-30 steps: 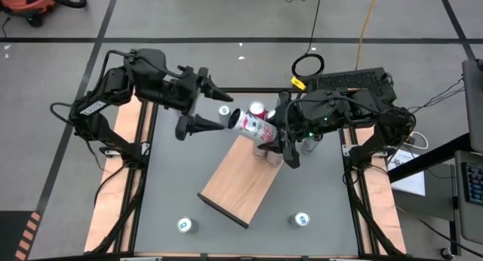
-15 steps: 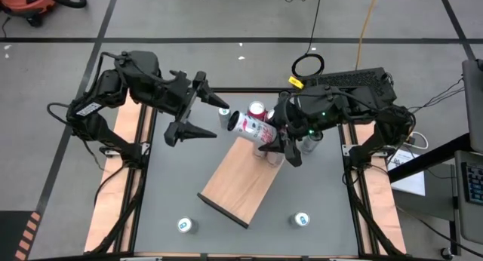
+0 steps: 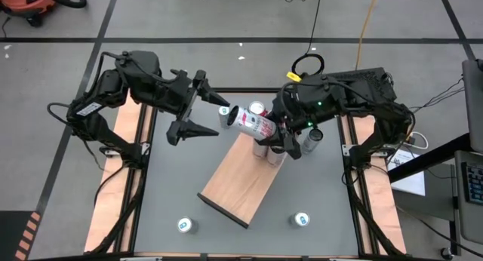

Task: Place canned beverage on shelf
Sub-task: Put the white pink soda can on the shelf aligned with the other white pink soda cans

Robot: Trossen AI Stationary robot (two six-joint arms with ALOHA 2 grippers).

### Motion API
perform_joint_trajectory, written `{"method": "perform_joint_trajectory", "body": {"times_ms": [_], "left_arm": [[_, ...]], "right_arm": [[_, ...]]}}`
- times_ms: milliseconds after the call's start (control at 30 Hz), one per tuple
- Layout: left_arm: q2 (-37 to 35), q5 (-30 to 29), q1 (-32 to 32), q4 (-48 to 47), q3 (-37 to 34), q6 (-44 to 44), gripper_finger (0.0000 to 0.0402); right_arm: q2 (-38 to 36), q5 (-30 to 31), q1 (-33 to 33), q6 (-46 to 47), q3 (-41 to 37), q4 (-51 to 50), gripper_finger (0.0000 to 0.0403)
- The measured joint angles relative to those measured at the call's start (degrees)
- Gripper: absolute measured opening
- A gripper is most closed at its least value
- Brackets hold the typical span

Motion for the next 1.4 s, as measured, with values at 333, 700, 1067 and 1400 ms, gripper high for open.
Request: {"method": "perform_joint_trajectory", "body": {"times_ms": [333,700,1067,1400], "left_arm": [[0.6,-4.3,0.0,-0.1,0.0,2.3,0.0379],[2.6,-4.7,0.5,-0.4,0.0,4.2,0.0379],[4.1,-5.8,1.4,0.6,0.0,5.9,0.0379],[6.4,-4.4,0.3,0.9,0.0,5.8,0.0379]], "right_arm": [[0.0,-2.8,-1.9,0.0,0.0,0.0,0.0228],[0.0,-4.4,-2.6,-0.9,0.0,-0.1,0.0228],[0.0,-4.4,-2.6,-1.1,0.0,0.2,0.0228],[0.0,-4.4,-2.6,-1.2,0.0,0.3,0.0228]]}}
